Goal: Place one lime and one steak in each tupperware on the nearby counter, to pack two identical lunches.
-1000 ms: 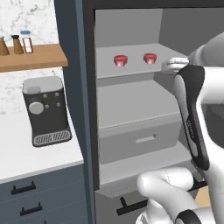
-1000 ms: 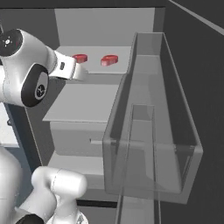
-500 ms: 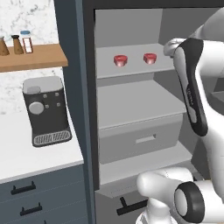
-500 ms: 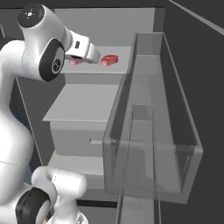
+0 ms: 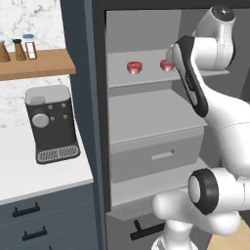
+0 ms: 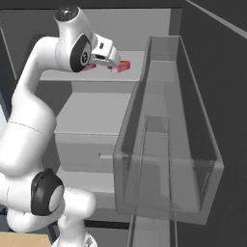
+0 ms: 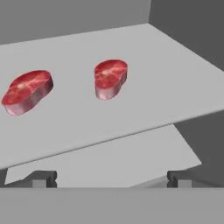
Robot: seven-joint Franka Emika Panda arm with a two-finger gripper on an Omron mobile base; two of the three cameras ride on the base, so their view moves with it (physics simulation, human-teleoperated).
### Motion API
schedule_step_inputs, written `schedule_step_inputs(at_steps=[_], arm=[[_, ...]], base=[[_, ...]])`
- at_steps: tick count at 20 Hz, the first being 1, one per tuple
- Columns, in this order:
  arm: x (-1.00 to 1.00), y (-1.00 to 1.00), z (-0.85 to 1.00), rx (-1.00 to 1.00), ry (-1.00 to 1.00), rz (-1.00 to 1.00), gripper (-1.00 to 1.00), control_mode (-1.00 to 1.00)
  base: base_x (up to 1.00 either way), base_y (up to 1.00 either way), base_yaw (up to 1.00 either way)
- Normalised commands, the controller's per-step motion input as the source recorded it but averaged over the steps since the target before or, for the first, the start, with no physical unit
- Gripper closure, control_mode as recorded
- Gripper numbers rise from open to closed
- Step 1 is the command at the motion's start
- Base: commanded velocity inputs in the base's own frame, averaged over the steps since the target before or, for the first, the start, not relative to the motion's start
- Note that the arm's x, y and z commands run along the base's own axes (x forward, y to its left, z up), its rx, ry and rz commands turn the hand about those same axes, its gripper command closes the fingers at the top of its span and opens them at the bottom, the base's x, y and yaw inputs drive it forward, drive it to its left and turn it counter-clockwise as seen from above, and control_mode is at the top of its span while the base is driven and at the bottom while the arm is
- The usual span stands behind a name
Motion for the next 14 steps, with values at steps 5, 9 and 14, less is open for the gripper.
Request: schedule_step_inputs(at_steps=[5, 9, 14], arm=[[0.94, 0.0, -0.26, 0.0, 0.09, 0.0, -1.0, -1.0], [0.71, 0.0, -0.25, 0.0, 0.09, 0.0, -1.0, -1.0], [0.63, -0.03, -0.26, 0.0, 0.06, 0.0, -1.0, -1.0]], base=[[0.0, 0.0, 0.0], [0.0, 0.0, 0.0], [0.0, 0.0, 0.0]])
